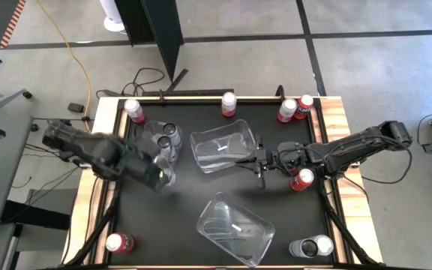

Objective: Sort soda cans
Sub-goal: Put the left black soda can in the top left transparent bin

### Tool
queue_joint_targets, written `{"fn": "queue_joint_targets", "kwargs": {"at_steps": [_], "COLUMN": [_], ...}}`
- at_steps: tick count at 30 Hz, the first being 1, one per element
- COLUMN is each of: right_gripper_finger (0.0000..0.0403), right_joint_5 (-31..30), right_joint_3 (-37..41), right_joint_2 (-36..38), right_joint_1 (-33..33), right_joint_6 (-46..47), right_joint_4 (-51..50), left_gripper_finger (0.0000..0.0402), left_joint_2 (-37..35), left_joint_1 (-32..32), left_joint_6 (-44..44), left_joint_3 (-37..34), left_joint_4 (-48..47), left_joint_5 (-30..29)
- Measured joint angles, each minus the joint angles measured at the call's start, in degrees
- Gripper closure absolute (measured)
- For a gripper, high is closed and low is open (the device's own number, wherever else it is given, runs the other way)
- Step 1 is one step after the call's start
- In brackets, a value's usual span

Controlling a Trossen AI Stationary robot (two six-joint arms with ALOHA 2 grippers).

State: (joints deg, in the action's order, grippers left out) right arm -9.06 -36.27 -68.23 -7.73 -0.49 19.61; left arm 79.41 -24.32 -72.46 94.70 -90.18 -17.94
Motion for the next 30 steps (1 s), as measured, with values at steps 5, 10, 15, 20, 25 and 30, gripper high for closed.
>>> {"fn": "queue_joint_targets", "kwargs": {"at_steps": [5,10,15,20,25,30], "right_gripper_finger": [0.0352,0.0352,0.0352,0.0352,0.0352,0.0352], "right_joint_5": [0.00,0.02,0.02,0.02,0.02,0.02], "right_joint_3": [0.00,0.00,0.00,0.00,0.00,0.00], "right_joint_2": [0.00,0.00,0.00,0.00,0.00,0.00], "right_joint_1": [-1.27,-2.27,-2.47,-2.47,-2.47,-2.44], "right_joint_6": [-0.97,-2.40,-2.78,-2.95,-3.04,-3.02], "right_joint_4": [-0.32,-0.30,-0.30,-0.30,-0.30,-0.32], "left_gripper_finger": [0.0153,0.0153,0.0153,0.0153,0.0153,0.0153], "left_joint_2": [-2.80,-3.07,-2.49,-2.48,-2.48,-2.48], "left_joint_1": [8.52,15.97,21.05,23.76,25.22,25.58], "left_joint_6": [4.78,8.85,12.78,14.66,15.01,14.78], "left_joint_3": [-0.86,-4.18,-8.13,-10.75,-14.11,-17.40], "left_joint_4": [0.21,0.20,0.06,0.12,0.18,0.53], "left_joint_5": [3.41,6.25,9.23,9.03,8.49,7.36]}}
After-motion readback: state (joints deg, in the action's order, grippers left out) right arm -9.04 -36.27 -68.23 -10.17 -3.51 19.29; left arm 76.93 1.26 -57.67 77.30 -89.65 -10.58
